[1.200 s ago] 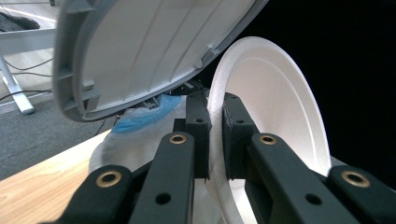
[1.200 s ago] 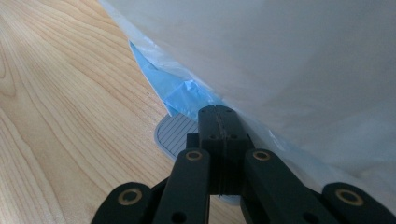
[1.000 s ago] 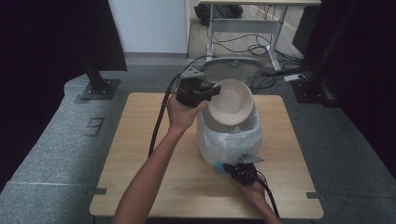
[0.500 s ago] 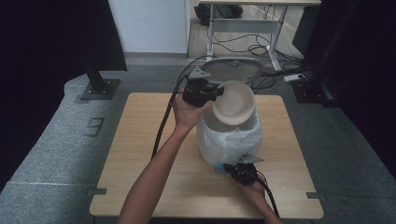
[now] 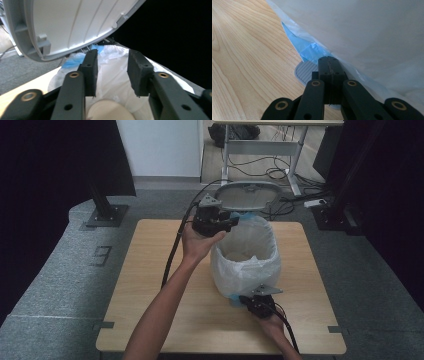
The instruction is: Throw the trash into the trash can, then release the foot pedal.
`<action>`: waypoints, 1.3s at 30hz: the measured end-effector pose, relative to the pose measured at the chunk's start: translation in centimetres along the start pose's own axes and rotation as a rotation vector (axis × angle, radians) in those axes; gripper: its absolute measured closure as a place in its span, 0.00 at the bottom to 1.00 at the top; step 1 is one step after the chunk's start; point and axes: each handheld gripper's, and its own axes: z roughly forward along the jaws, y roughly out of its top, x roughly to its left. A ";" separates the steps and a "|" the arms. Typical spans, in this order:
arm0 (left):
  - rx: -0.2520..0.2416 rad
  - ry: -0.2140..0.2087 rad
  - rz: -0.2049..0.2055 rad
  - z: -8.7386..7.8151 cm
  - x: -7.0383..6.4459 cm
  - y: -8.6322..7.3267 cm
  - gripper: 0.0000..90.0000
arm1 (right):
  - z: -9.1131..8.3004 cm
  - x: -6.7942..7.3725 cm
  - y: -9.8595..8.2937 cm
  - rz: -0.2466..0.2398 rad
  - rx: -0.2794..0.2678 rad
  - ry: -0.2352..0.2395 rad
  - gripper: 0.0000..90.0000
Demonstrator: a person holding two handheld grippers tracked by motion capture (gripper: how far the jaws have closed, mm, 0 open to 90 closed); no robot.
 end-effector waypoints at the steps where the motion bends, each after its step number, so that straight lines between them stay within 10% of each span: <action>1: -0.004 -0.003 -0.001 -0.2 0.1 -0.1 0.65 | 0.0 0.0 0.0 0.000 0.000 0.000 0.99; 39: -0.055 0.049 -0.038 -9.0 2.8 -7.1 0.54 | -0.2 0.2 -0.2 0.013 -0.008 0.002 0.94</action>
